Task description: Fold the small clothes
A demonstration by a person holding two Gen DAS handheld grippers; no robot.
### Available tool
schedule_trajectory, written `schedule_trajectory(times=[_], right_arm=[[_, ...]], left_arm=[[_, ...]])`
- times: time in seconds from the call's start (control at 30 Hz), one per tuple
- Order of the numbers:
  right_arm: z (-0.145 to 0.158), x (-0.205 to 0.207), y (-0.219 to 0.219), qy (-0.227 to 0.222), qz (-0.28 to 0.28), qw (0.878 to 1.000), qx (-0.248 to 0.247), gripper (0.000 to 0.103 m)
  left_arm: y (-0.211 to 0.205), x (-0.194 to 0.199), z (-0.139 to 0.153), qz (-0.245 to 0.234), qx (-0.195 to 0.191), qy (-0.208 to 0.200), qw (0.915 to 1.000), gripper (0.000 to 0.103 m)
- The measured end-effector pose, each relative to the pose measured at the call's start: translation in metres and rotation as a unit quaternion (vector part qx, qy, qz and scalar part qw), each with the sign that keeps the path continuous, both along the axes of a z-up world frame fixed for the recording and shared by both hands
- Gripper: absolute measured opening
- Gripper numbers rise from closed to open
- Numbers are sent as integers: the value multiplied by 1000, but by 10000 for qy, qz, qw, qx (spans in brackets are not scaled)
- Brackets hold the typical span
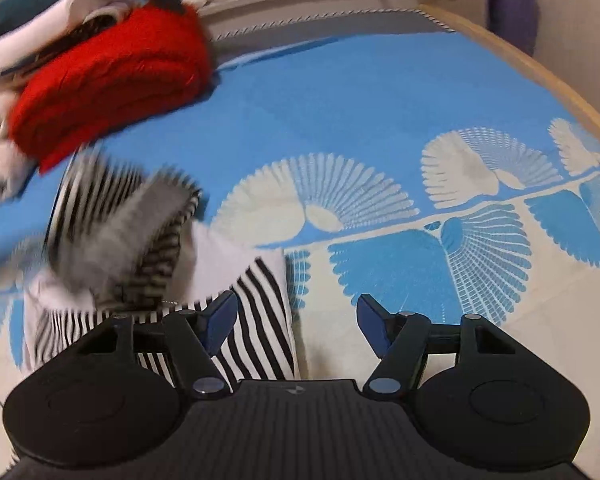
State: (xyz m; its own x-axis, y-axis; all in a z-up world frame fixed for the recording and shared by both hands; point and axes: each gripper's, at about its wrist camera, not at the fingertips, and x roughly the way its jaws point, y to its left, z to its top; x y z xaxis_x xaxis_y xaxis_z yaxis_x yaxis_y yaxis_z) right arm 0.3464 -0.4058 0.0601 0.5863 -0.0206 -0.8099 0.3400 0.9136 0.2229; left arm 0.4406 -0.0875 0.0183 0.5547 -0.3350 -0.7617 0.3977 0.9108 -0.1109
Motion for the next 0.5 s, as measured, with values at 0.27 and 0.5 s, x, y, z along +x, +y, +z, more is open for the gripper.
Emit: schedule_trajectory(times=[0.27,0.5], right_arm=[[2,-2,12,-216,-183,9981,544,43],[-40,13,46,619,272,9854,1560,44]], left_arm=[[68,-101,-30,777,769,1842,9768,27],[112,-34,-50,2384,-504,2015,9487,48]])
